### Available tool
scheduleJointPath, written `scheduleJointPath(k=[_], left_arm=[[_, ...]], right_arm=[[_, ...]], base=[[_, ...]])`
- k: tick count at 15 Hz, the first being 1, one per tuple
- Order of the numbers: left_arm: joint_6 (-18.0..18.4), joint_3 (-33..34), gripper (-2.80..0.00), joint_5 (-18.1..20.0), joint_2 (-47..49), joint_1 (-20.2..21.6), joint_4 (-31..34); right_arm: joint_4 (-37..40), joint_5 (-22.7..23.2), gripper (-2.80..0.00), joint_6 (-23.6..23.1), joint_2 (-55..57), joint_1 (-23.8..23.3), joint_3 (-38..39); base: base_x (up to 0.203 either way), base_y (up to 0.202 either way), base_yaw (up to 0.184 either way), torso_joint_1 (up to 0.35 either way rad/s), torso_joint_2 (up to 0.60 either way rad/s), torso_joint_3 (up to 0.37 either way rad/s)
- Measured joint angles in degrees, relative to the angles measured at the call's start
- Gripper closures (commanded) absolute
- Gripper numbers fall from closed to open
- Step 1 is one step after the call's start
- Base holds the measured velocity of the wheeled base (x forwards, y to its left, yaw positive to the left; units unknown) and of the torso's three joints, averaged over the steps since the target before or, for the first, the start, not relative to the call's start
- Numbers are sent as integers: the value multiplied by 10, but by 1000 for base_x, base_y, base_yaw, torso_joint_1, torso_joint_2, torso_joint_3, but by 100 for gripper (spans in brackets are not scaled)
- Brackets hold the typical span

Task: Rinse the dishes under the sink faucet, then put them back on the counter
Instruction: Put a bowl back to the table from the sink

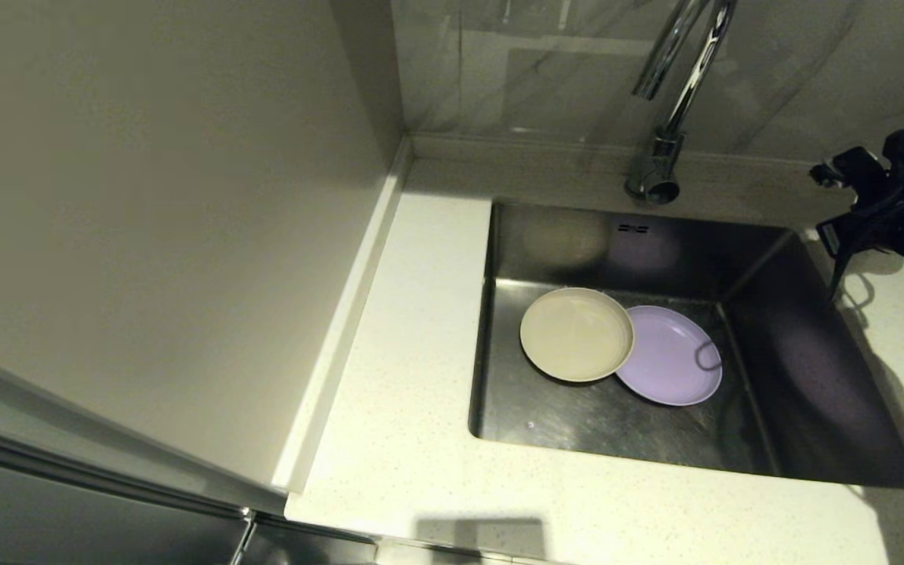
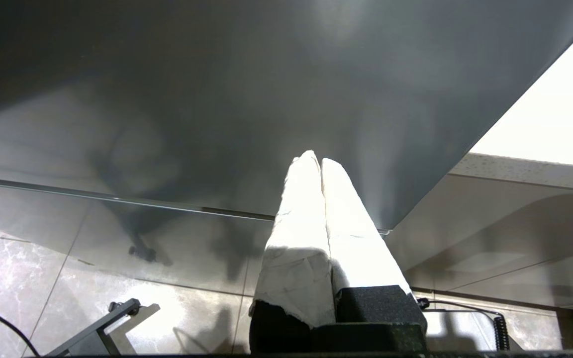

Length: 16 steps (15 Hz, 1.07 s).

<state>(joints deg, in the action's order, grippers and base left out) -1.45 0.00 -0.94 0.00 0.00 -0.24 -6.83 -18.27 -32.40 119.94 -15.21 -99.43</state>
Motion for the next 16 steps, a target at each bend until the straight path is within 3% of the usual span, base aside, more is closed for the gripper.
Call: scheduleJointPath(k=[11,12,16], left_arm=[[0,0,0,0,0,0,0],[0,0,0,0,0,0,0],[0,0,0,0,0,0,0]], right_arm=[[0,-1,0,0,-21,-3,76],[0,-1,-280,-1,-21,-4,78],[-9,-16,-280,-4,-15,-14,79]], base=[[0,0,0,0,0,0],[0,0,0,0,0,0],[0,0,0,0,0,0]])
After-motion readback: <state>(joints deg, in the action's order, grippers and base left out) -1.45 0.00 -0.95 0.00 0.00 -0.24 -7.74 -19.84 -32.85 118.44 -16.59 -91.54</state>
